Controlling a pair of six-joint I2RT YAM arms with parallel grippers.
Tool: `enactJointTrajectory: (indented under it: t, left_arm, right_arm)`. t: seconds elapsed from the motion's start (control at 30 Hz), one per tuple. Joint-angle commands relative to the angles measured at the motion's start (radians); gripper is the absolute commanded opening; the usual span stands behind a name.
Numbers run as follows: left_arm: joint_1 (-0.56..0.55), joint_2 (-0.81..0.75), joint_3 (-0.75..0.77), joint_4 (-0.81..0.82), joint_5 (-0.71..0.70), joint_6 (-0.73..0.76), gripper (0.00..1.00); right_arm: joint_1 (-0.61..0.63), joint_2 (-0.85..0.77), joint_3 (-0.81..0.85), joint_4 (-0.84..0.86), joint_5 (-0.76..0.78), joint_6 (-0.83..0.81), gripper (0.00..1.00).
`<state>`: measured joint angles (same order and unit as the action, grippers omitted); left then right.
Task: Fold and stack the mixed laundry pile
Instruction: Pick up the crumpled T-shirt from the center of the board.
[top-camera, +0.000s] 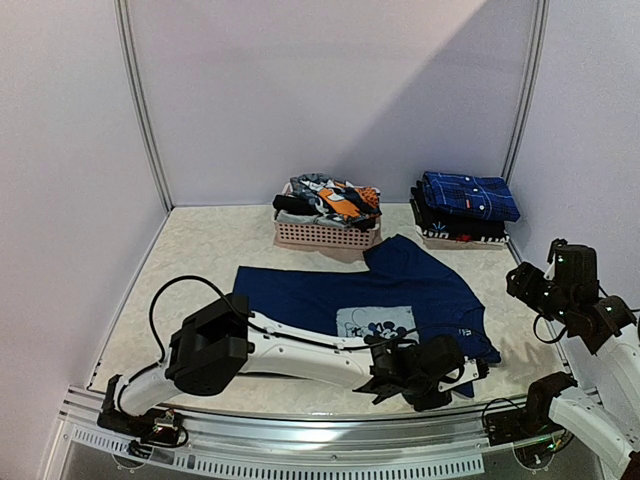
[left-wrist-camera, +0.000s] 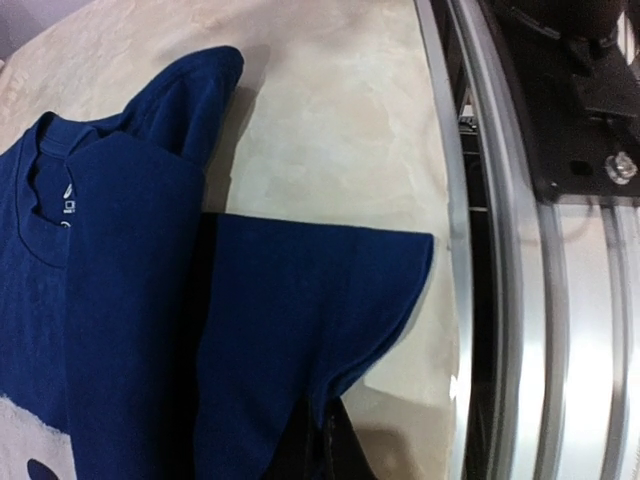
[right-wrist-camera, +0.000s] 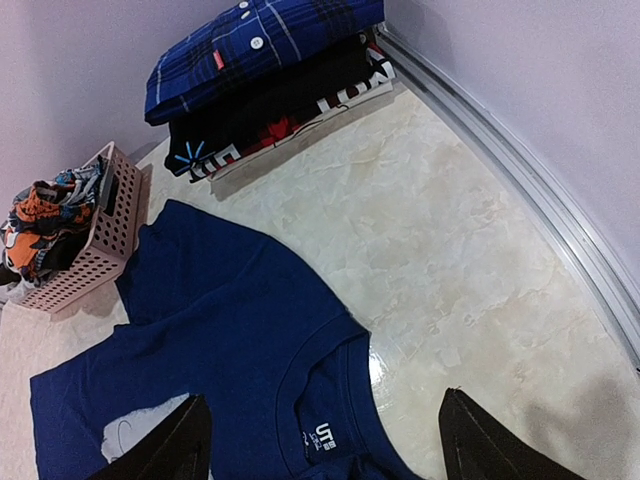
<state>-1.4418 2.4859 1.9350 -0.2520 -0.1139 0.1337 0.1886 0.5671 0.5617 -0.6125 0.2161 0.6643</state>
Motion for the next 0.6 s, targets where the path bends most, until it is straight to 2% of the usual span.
enactJointTrajectory:
  t: [0.0,0.37,0.57]
  left_arm:
    - [-0.003,-0.094,-0.018,-0.018,0.029,-0.034,0.0]
    - [0.064,-0.166,-0.042,0.0,0.105,-0.115,0.0]
    - [0.099,-0.183,-0.038,-0.006,0.08,-0.11,0.0]
  right_arm:
    - [-0.003,-0.028,-0.018,0.003,0.035,0.001,0.79]
    - [-0.003,-0.072,-0.029,0.006,0.059,0.01,0.79]
    - [-0.003,-0.069,-0.029,0.008,0.066,0.011,0.79]
